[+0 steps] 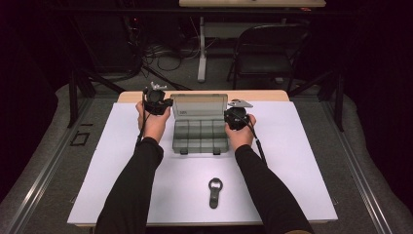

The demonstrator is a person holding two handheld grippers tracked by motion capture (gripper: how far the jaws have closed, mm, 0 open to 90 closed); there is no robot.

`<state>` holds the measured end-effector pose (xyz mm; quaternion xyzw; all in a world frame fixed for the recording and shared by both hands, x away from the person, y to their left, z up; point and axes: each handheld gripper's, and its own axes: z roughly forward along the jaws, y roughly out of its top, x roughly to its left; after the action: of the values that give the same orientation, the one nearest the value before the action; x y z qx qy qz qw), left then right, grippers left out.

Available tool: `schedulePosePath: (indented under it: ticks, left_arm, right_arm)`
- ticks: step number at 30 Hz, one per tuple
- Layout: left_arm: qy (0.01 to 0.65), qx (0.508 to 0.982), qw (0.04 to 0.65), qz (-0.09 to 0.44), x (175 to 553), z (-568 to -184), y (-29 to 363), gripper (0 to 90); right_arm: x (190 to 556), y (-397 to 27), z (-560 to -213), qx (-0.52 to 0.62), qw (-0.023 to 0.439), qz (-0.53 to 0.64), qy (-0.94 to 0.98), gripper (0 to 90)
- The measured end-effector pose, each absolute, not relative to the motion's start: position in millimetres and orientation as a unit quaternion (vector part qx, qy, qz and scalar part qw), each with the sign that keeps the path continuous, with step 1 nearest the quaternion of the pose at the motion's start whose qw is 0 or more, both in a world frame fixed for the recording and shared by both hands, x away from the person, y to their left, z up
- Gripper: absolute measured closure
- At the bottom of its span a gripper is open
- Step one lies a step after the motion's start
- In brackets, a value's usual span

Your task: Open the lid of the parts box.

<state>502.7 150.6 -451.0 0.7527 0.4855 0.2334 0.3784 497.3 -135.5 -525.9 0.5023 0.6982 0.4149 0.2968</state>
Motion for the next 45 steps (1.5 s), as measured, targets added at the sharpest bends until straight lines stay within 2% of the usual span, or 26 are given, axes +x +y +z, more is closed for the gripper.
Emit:
schedulePosePath:
  ticks: [12,20,33,45]
  left_arm:
    - [0.472,0.763,0.370,0.242,501,-453,150,84.5]
    - [0.470,0.767,0.369,0.236,500,-463,157,73.3]
    - [0.470,0.774,0.362,0.219,496,-473,157,61.3]
    - [0.472,0.786,0.351,0.190,489,-491,154,58.3]
  right_arm:
    - [499,-136,-526,0.510,0.290,0.417,0.694,86.9]
    - [499,-137,-525,0.514,0.285,0.416,0.694,87.1]
    - [499,-137,-525,0.516,0.284,0.415,0.694,87.1]
    - [499,-137,-525,0.516,0.283,0.415,0.693,87.0]
